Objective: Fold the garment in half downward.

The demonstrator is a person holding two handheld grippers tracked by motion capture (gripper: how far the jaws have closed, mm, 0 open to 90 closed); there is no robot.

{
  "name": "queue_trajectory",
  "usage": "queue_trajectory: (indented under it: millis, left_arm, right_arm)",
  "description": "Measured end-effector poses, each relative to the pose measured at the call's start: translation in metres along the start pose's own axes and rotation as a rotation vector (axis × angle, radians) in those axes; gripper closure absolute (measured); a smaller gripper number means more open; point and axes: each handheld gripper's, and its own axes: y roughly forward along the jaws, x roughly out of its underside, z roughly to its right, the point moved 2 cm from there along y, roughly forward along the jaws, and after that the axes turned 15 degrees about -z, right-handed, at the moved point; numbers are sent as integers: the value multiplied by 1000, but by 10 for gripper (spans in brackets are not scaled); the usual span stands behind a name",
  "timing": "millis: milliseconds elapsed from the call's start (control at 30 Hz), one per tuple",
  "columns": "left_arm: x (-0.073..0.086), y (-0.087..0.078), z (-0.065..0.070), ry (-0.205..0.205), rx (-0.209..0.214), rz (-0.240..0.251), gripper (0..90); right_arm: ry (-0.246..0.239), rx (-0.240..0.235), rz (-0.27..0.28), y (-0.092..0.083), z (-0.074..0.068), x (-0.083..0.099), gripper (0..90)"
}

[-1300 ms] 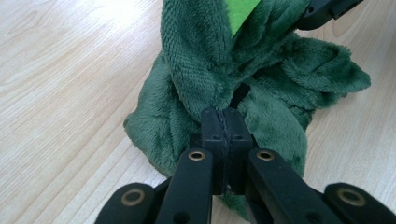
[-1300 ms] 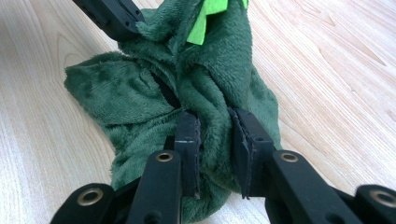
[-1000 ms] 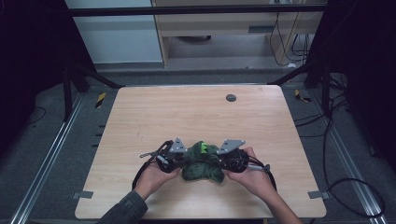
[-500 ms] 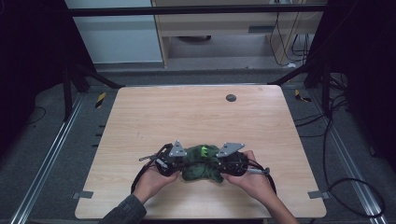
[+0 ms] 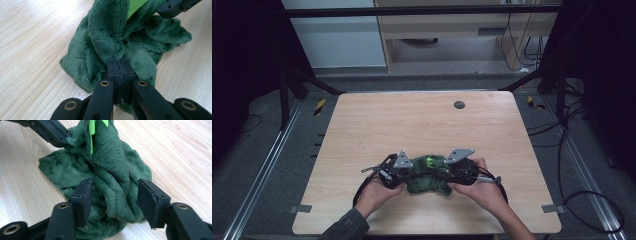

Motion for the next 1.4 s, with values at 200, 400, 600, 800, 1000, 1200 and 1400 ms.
queue_trajectory:
  millis: [200,400,600,800,1000,1200,1400]
  left_arm:
    - [-1,-4,-3,-2,-9,10,894]
    - [-2,-8,-5,4,-18,17,893]
    - [2,-3,-2,8,-12,-1,892]
    - [4,5,3,17,-6,-18,886]
    - [8,8,5,11,0,-14,879]
    - [11,8,8,9,-16,-1,876]
    - [14,9,9,-3,-46,15,814]
  right_arm:
    - [-1,-7,1,0,1,-7,419]
    - [-3,-17,2,1,0,-14,405]
    - [-8,-25,7,2,-1,-20,406]
    - [-29,-31,2,6,-3,-24,486]
    - [-58,-31,0,8,-8,-22,608]
    - [-75,-22,13,5,-14,-17,677]
    - [-85,-22,28,2,-17,-10,689]
